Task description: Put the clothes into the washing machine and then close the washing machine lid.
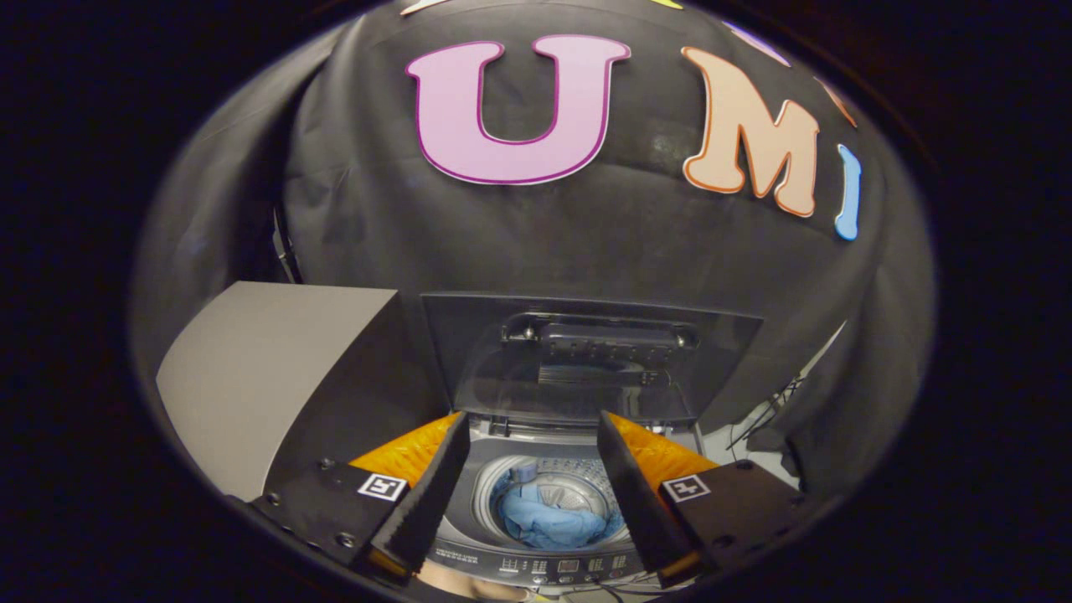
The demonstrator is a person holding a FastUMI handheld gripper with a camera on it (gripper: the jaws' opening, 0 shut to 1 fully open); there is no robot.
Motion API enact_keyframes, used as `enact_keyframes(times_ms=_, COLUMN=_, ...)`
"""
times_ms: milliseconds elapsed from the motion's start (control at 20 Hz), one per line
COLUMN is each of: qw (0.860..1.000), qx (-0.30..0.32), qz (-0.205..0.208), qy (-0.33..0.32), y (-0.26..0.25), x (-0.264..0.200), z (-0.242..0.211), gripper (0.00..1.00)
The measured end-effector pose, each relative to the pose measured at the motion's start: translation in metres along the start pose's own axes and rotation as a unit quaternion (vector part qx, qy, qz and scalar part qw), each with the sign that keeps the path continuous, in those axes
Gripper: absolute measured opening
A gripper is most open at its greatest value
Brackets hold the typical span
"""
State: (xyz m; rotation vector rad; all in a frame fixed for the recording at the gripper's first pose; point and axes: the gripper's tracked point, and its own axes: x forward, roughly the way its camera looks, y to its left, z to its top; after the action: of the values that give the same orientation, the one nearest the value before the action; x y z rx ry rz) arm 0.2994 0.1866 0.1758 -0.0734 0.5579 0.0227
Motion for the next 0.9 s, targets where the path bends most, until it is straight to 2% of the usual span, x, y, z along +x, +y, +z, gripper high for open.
enact_keyframes(times_ms=50, qw=1.0, qx=0.003, qz=0.002, qy=-0.001, y=0.001, x=0.0, z=0.002, gripper=0.95)
enact_keyframes(times_ms=350, qw=1.0, qx=0.012, qz=-0.004, qy=-0.026, y=0.0, x=-0.002, z=0.034, gripper=0.96)
enact_keyframes(times_ms=700, qw=0.995, qx=0.043, qz=0.008, qy=-0.087, y=0.004, x=-0.001, z=0.114, gripper=0.96)
enact_keyframes(times_ms=900, qw=0.992, qx=0.042, qz=0.002, qy=-0.12, y=0.007, x=0.022, z=0.162, gripper=0.96)
